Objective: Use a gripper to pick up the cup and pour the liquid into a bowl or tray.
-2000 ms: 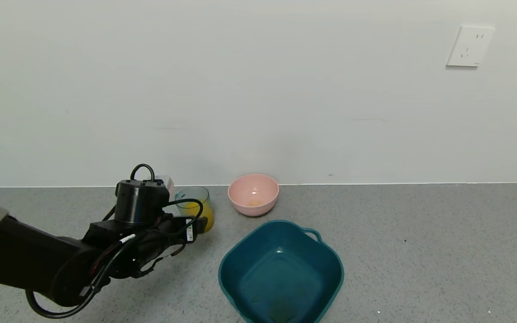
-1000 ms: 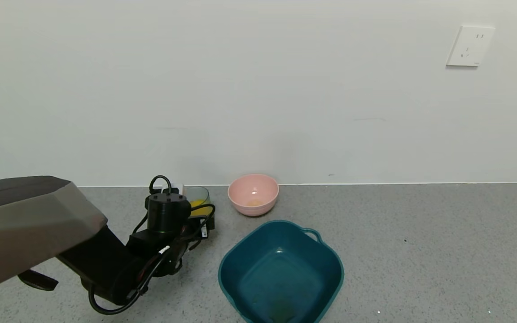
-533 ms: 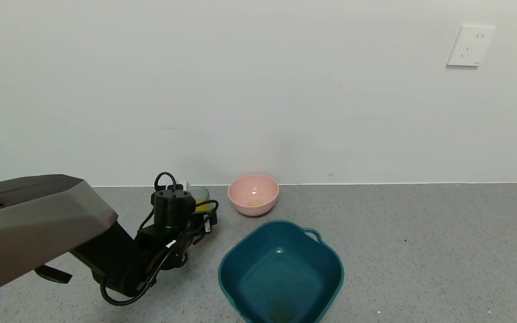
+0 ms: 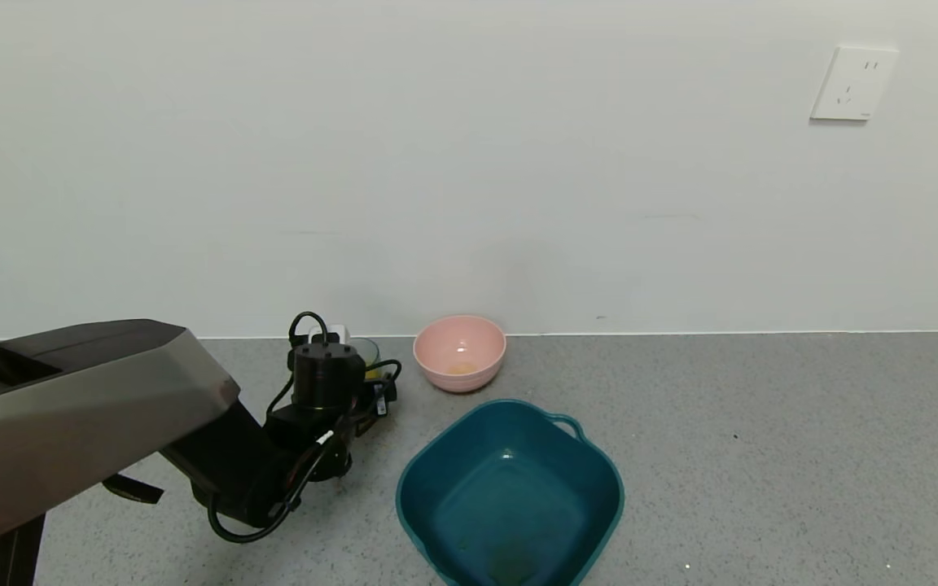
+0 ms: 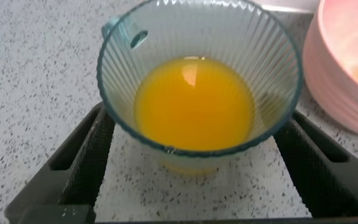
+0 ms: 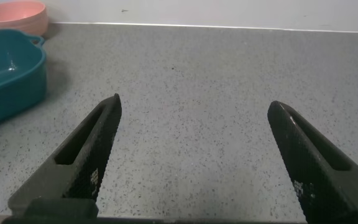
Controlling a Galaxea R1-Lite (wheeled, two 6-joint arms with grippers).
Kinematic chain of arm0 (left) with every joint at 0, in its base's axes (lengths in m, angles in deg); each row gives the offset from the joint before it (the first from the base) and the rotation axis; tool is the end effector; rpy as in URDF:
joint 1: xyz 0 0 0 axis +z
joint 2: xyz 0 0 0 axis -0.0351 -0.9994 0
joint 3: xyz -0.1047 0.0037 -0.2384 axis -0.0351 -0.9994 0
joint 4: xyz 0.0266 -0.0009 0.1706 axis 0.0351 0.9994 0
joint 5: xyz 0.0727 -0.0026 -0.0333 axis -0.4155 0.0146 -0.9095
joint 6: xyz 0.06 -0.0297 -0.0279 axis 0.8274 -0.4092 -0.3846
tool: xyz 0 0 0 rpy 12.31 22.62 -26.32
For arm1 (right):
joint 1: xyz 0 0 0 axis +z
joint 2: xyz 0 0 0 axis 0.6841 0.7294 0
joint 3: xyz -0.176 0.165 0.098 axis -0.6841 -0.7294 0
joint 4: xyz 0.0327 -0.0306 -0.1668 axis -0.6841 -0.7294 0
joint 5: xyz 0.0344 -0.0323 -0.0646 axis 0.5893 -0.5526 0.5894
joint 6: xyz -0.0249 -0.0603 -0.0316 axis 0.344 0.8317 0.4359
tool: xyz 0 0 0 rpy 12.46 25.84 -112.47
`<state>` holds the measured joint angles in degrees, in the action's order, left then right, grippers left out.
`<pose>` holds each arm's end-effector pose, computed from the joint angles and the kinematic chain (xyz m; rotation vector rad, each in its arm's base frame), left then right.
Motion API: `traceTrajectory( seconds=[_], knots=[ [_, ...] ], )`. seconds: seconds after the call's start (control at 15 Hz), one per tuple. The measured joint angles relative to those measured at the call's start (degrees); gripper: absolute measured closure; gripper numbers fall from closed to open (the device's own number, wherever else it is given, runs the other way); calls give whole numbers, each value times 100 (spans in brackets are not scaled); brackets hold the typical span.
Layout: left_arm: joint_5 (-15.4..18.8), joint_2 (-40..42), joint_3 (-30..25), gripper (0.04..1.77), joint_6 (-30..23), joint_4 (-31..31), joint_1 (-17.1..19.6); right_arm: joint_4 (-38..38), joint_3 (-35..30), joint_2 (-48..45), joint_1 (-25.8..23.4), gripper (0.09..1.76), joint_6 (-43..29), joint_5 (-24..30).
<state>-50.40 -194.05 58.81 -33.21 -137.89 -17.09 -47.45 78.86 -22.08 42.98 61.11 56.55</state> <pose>0.3838 -0.0968 0.0122 -0.0372 0.3341 0.1875 0.0474 -0.0012 0.0748 0.0076 0.0069 -0.0171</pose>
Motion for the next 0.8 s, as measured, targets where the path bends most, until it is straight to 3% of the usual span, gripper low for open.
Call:
traceTrajectory(
  seconds=[0.33,0.8],
  knots=[
    [-10,-226,-44,9,221,-529,-29,0,0,0,0,14,0,2],
    [-28,-391,-77,9,304,-756,-32,0,0,0,0,14,0,2]
  ],
)
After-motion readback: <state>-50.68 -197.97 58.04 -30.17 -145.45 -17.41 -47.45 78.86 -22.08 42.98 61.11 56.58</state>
